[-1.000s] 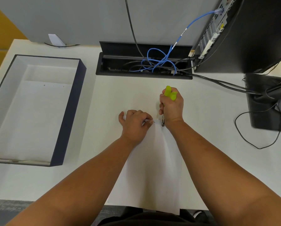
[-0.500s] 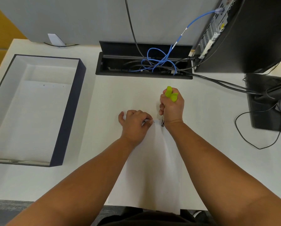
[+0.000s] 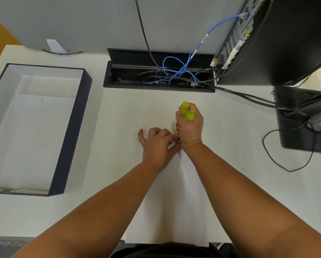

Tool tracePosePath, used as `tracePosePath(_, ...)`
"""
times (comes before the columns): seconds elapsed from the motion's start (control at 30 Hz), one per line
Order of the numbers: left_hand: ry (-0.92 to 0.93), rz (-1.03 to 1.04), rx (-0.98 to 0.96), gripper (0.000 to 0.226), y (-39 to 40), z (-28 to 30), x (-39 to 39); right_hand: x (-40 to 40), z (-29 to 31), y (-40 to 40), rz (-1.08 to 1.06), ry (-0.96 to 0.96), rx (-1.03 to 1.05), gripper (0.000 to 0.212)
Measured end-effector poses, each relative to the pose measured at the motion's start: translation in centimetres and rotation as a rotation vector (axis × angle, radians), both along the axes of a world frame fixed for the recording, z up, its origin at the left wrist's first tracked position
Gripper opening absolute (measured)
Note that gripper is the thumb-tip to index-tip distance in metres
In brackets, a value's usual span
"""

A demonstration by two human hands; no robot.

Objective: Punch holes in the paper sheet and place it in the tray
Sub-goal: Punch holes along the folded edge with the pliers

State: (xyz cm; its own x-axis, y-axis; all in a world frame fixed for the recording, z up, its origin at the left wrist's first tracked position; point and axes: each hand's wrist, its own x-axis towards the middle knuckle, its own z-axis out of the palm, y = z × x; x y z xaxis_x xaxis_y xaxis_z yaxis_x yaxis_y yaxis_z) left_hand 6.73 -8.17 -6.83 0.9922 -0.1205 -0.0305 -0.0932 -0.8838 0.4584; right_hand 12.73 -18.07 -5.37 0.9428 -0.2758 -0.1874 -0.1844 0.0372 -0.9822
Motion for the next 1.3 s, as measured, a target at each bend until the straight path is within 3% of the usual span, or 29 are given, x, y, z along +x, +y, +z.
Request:
tracePosePath(0.37,-0.012,0.011,-0.038,0.013,-0.1,-0.8,0.1,0.3,-0.3,0.3,-0.013,-0.012,-0.021,0.020)
tracePosePath(0.5,-0.023,-0.012,-0.058,0.012,0.3,-1.1,0.1,0.5,-0.1,0.0,-0.002,0.042,0.014,0.012)
tracePosePath(0.7,0.002,0.042,-0.153,0.009,0.3,-1.0,0.3,0.9,1.2,-2.0,0.024,0.229,0.415,0.030)
tracePosePath(0.87,0.002,0.044,-0.191,0.008,0.5,-1.2,0.3,1.0,0.8,-3.3,-0.030,0.348,0.508,0.034)
tracePosePath(1.0,-0.006,0.033,-0.199,0.007,0.6,-1.1,0.1,0.8,1.6,-3.0,-0.032,0.362,0.460,0.037)
tracePosePath(1.2,-0.073,-0.011,-0.122,0.009,0.5,-1.2,-0.5,-0.6,1.4,-0.9,-0.069,0.121,0.269,0.044)
tracePosePath(1.3,-0.127,-0.032,-0.059,0.009,0.5,-1.5,-0.8,-0.8,1.1,-0.8,-0.109,0.108,0.278,0.045)
